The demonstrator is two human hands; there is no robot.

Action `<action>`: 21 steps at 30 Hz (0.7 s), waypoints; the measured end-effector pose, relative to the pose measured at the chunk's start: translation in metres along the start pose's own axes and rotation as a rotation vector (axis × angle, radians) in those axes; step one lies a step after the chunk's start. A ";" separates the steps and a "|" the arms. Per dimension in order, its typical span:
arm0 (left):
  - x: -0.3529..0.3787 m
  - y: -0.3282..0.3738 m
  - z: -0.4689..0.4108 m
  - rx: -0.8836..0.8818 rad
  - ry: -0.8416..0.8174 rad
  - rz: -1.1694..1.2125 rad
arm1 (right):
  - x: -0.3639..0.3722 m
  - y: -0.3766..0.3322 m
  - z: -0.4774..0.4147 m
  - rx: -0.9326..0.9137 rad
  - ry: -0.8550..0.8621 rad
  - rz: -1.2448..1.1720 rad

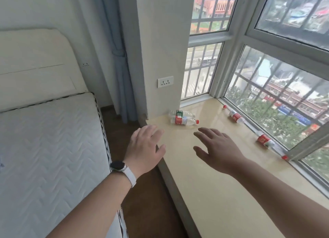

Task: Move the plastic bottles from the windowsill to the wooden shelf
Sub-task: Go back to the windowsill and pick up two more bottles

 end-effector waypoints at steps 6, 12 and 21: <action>0.010 -0.051 -0.027 0.043 -0.011 -0.006 | 0.013 -0.026 -0.054 -0.011 0.030 0.022; 0.016 -0.080 -0.046 0.061 -0.013 -0.009 | 0.028 -0.030 -0.094 -0.006 0.038 0.006; 0.065 -0.108 -0.090 0.086 -0.094 -0.029 | 0.067 -0.009 -0.147 0.011 0.056 -0.039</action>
Point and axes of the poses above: each hand's wrist, its own z-axis away from the middle knuckle, its own x-axis out of the palm, y = z × x, the point moved 9 cm from there along -z, towards the middle knuckle, and after that the axes turned 9 degrees about y, right-handed, at the moved point
